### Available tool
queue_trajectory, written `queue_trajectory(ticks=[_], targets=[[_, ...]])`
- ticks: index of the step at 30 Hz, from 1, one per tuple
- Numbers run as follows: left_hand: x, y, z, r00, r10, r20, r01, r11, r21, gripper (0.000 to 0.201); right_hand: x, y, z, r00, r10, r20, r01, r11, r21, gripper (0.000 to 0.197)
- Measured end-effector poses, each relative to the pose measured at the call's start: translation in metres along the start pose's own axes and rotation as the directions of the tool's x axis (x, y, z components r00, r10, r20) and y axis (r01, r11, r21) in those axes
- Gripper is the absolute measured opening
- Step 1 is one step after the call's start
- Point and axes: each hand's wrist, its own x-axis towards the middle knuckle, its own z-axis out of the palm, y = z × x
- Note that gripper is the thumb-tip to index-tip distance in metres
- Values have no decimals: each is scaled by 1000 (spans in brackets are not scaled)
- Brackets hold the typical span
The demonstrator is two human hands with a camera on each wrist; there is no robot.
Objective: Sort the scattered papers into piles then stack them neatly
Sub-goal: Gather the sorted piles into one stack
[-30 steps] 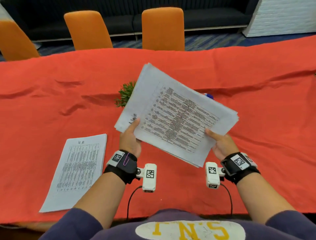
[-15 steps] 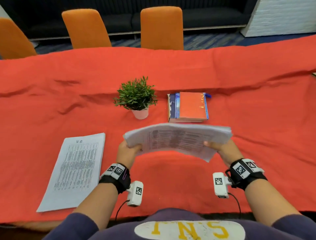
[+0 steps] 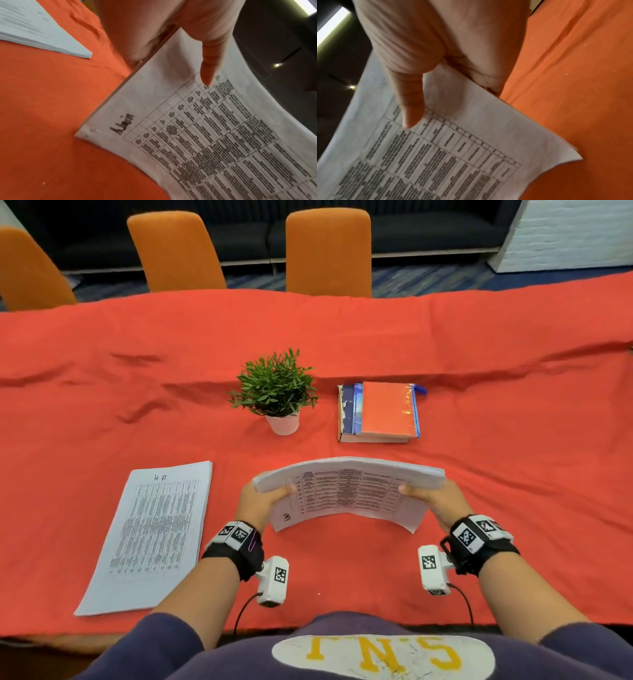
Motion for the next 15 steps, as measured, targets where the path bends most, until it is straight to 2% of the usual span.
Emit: queue_trajectory(ticks=[1,4,6,10,12,14,15], targets=[[1,-4,0,999,-32,-6,32,999,-6,31,1,3,2,1000,8,4,-8,1000,-1,70],[3,-2,3,999,-42,-32,43,999,13,31,4,-2,11,999,15,-40,-15,1000,14,40],[4,0,2,999,-43,-32,43,999,-8,26,7,-5,12,997,24,-72,-23,1000,17,32],[1,-10,2,998,-66,9,65,997,36,27,8,6,9,996,83,-43,-83,997,8,38],[1,-14,4,996,-87,-7,88,994,66,28,7,9,9,993,117,-26,-117,993,-9,42],[2,-8,8,997,-72,-17,73,994,79,30,9,2,7,994,93,-62,-96,995,-39,42],[2,-3,9,999,-46,-9,47,995,90,30,11,-4,5,994,52,-92,-57,997,-54,49]])
